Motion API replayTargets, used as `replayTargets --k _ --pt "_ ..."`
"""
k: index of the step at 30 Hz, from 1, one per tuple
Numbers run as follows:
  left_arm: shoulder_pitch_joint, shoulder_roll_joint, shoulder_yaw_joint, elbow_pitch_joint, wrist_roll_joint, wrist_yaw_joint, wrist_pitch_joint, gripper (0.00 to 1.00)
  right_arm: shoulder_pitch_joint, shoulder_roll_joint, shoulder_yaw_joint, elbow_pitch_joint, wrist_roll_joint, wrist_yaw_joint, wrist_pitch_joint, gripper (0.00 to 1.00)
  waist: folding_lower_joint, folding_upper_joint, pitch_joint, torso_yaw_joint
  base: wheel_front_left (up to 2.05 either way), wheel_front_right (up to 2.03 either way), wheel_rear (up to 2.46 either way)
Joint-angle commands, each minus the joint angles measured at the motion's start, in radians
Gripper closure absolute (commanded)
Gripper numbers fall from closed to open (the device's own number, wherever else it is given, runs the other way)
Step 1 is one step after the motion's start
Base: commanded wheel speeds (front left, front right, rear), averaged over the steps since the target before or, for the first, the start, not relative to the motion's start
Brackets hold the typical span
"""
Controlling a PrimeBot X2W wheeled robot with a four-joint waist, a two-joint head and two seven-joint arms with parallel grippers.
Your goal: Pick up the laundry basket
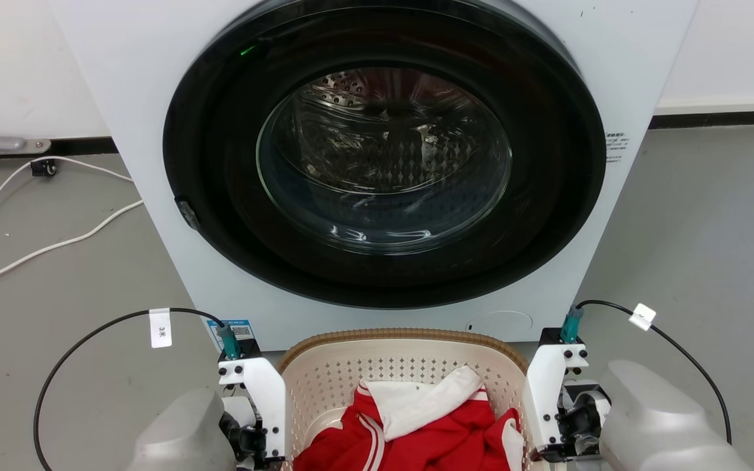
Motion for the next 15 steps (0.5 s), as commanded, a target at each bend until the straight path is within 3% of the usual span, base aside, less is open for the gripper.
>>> replayTargets --k 1,15 --pt "0.004 -0.027 -0.002 -0.012 -0.01 -0.011 -0.001 1.0 0.004 0.036 0.001 -0.012 0.012 0.013 -0.004 1.0 0.0 0.0 0.0 0.0 0.0 0.0 0.0" --pt "0.005 -0.025 -0.006 -0.012 -0.02 -0.01 0.001 1.0 0.005 0.035 0.009 -0.01 0.024 0.013 -0.006 1.0 0.0 0.0 0.001 -0.001 0.0 0.0 0.0"
